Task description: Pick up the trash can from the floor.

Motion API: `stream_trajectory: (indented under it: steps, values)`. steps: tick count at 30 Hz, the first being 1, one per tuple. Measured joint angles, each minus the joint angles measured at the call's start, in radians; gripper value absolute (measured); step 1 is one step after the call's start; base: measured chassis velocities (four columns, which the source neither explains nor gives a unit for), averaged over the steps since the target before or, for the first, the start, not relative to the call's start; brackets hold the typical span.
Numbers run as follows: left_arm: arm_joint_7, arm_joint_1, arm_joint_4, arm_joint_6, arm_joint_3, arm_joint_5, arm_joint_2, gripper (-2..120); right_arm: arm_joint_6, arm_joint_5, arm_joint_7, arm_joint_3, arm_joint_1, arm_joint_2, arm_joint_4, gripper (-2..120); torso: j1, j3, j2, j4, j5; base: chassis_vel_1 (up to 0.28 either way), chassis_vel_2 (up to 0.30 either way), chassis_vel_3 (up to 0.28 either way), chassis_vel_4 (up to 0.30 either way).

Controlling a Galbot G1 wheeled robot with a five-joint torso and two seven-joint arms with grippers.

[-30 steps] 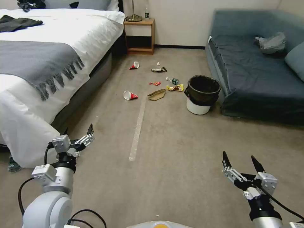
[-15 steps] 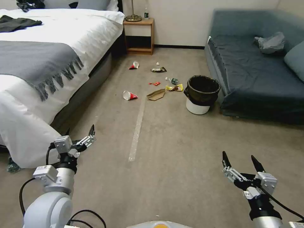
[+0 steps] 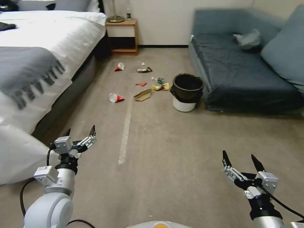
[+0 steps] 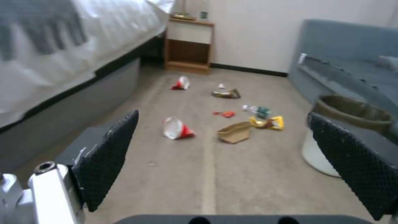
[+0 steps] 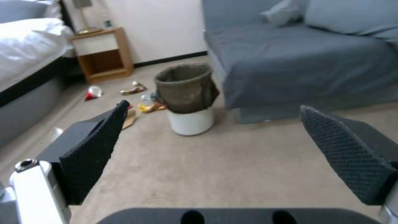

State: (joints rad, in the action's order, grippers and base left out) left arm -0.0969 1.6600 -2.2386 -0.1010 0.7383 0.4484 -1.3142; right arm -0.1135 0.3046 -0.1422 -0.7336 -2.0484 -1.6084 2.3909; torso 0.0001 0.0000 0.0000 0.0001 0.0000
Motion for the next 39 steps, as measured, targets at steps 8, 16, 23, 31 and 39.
stream_trajectory:
  steps: [8,16,23,31,39]
  values:
    - [0.004,0.001,-0.002,0.002,0.000,0.000,0.000,100,0.000,0.002,-0.003,-0.001,0.000,0.000,0.003,100,0.000,0.000,0.000,-0.0001,0.0000,-0.115,-0.111,-0.116,-0.117]
    - [-0.001,-0.001,-0.002,0.012,-0.002,0.003,-0.002,100,-0.001,0.000,-0.004,-0.002,0.000,0.000,0.003,100,0.000,0.000,0.000,-0.0005,0.0000,-0.122,-0.119,-0.107,-0.117]
    - [-0.009,-0.001,-0.005,0.012,-0.002,0.006,-0.003,100,-0.010,0.000,-0.005,0.001,0.003,0.000,-0.001,100,0.000,0.000,0.000,0.0000,0.0000,-0.011,-0.007,-0.006,-0.008]
    - [-0.011,-0.001,-0.008,0.012,-0.002,0.007,-0.004,100,-0.030,0.000,-0.004,-0.004,0.003,0.000,-0.007,100,0.000,0.000,0.000,0.0000,0.0000,0.000,0.000,0.000,0.000]
    - [-0.007,0.004,-0.008,0.022,-0.002,0.008,-0.004,100,-0.074,-0.014,-0.010,-0.011,0.003,0.000,-0.021,100,0.000,0.000,0.000,0.0000,0.0000,0.000,0.000,0.000,0.000]
